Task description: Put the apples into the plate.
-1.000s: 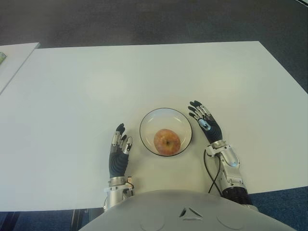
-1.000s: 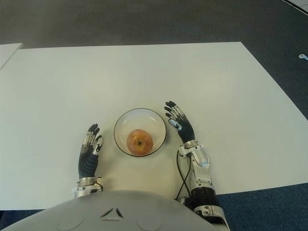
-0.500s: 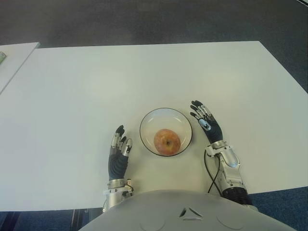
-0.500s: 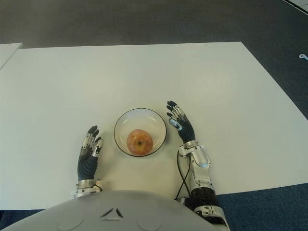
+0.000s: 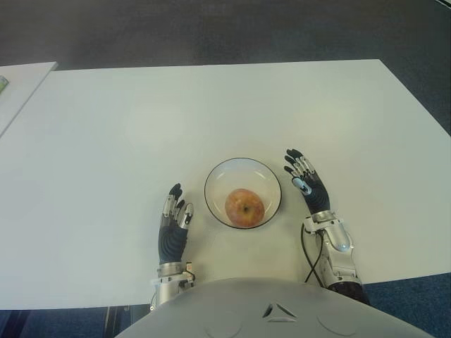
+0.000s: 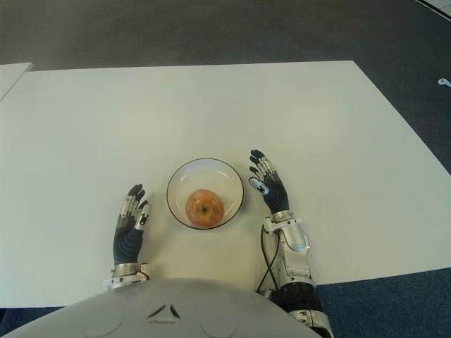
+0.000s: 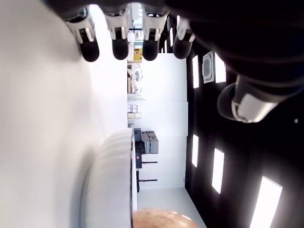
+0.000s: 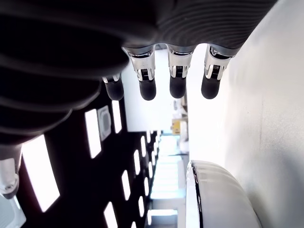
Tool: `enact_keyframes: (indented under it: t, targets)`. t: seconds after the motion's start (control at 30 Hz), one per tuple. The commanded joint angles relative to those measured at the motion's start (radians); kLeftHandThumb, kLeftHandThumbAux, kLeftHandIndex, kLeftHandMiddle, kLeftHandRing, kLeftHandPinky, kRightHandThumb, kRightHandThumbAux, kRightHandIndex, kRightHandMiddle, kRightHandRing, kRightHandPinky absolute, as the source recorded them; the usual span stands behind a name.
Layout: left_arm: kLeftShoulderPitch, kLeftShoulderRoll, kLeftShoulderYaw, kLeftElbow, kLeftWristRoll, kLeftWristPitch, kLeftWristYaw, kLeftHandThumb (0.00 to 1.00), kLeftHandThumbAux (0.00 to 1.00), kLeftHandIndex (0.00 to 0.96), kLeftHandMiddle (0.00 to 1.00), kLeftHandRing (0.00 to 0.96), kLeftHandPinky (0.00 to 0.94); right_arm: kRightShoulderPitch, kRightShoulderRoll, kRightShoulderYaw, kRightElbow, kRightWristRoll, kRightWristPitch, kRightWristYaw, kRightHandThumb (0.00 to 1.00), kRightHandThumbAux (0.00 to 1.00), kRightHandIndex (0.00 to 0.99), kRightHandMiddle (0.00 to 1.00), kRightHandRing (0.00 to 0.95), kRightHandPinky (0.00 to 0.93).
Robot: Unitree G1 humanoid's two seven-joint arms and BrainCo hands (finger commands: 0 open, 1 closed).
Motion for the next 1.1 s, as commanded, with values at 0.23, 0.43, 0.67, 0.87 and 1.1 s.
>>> enact_keyframes:
  t: [0.23, 0.43, 0.67, 0.87, 1.1]
  targets:
    - [0.002, 0.002, 0.003, 0.004, -0.001, 0.028, -0.014, 0.040, 0.436, 0.000, 0.000, 0.000, 0.000, 0.089, 0.019, 0.016, 0.021, 0.012, 0.084, -0.008, 0.079, 0.469, 0.000, 0.005, 0.000, 0.000]
    - [0.003, 0.004, 0.004, 0.000, 0.003, 0.039, -0.013, 0.043, 0.427, 0.000, 0.000, 0.000, 0.000, 0.096, 0.022, 0.017, 0.004, 0.015, 0.100, -0.016, 0.077, 0.468, 0.000, 0.003, 0.000, 0.000]
    - [0.000, 0.002, 0.004, 0.000, 0.006, 0.037, -0.010, 0.042, 0.416, 0.000, 0.000, 0.000, 0.000, 0.104, 0.018, 0.020, -0.017, 0.010, 0.123, -0.021, 0.079, 0.470, 0.000, 0.006, 0.000, 0.000]
    - [0.002, -0.001, 0.003, 0.001, 0.006, 0.037, -0.008, 0.043, 0.416, 0.000, 0.000, 0.000, 0.000, 0.114, 0.015, 0.021, -0.024, 0.008, 0.122, -0.018, 0.082, 0.476, 0.000, 0.003, 0.000, 0.000]
    - [0.001, 0.001, 0.009, 0.020, -0.002, 0.022, -0.009, 0.040, 0.421, 0.000, 0.000, 0.000, 0.000, 0.139, 0.023, 0.023, -0.032, -0.008, 0.123, -0.041, 0.104, 0.494, 0.000, 0.000, 0.000, 0.000]
